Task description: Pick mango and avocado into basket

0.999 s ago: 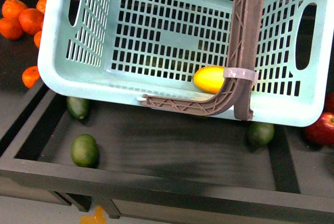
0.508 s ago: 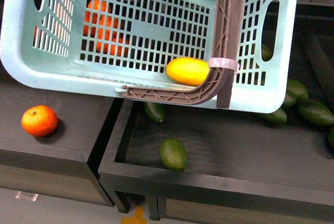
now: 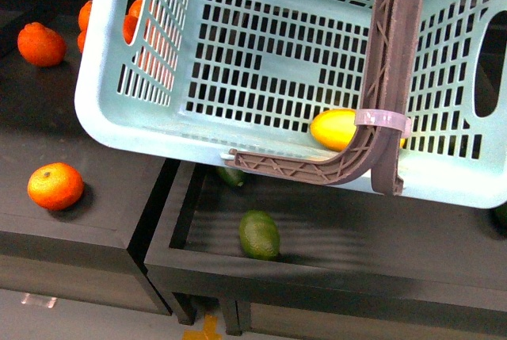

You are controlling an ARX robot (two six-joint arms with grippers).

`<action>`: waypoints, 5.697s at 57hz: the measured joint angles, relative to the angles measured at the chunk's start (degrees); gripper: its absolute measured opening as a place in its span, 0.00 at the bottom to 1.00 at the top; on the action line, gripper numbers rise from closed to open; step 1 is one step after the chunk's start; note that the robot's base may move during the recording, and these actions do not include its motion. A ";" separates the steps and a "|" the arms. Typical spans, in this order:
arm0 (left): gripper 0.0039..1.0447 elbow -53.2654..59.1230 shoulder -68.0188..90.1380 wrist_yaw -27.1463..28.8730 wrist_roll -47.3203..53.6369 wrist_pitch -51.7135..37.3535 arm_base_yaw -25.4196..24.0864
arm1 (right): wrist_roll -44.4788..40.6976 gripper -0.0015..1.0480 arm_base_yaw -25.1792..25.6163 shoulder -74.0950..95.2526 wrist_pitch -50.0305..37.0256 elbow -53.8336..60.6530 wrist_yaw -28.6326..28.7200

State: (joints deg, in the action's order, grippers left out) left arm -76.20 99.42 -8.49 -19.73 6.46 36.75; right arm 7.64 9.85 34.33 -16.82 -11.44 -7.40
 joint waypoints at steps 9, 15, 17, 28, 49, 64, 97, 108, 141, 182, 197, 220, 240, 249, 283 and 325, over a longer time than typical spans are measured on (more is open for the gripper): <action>0.08 0.00 0.00 1.03 0.04 0.00 -0.55 | -0.02 0.93 2.21 30.08 -9.68 -11.76 2.23; 0.08 0.00 0.00 1.05 0.04 0.00 -0.59 | -1.53 0.93 3.30 41.88 -12.79 -16.26 4.24; 0.08 0.00 0.00 1.03 0.07 0.00 -0.59 | -2.34 0.93 3.65 44.59 -13.99 -17.16 4.83; 0.08 0.00 0.00 0.35 0.00 0.00 -0.52 | -8.61 0.93 5.20 66.16 -20.50 -24.50 8.02; 0.08 0.00 0.00 0.81 0.04 0.00 -0.42 | -18.99 0.93 8.20 93.35 -22.95 -38.27 10.14; 0.08 0.00 0.00 0.72 0.02 0.00 -0.42 | -23.30 0.93 8.66 102.42 -24.74 -41.92 12.63; 0.08 0.00 0.00 0.66 0.02 0.00 -0.42 | -23.61 0.93 5.90 115.89 -23.47 -55.45 14.12; 0.08 0.00 0.00 0.61 0.02 0.00 -0.39 | -23.43 0.93 4.92 118.11 -20.41 -61.64 14.38; 0.08 0.00 0.00 0.63 0.02 0.00 -0.39 | -22.08 0.93 4.09 125.94 -15.69 -72.17 13.00; 0.08 0.00 0.00 0.61 0.02 0.00 -0.39 | -18.49 0.83 3.61 126.55 -16.59 -74.97 11.37; 0.08 0.00 0.02 0.61 0.02 0.00 -0.42 | -18.12 0.54 3.39 126.55 -16.61 -74.97 11.37; 0.08 0.00 0.00 0.63 0.02 0.00 -0.39 | -17.09 0.54 3.52 126.01 -17.64 -73.64 11.37; 0.08 0.00 0.00 0.61 0.02 0.00 -0.39 | -11.52 0.53 5.95 108.04 -21.81 -61.99 13.70; 0.08 0.00 0.00 0.61 0.02 0.00 -0.39 | -9.97 0.53 6.71 97.24 -21.97 -56.65 15.10; 0.08 0.00 0.00 0.61 0.04 0.00 -0.42 | -4.74 0.53 -3.76 50.34 -11.43 -33.16 20.65; 0.08 0.00 -0.07 0.87 0.09 0.04 -0.59 | -4.31 0.94 -24.74 53.09 -16.44 -30.32 2.10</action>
State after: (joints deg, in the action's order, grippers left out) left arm -76.20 99.35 -7.62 -19.64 6.50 36.16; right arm 3.33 -14.90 87.42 -33.26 -41.76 -5.30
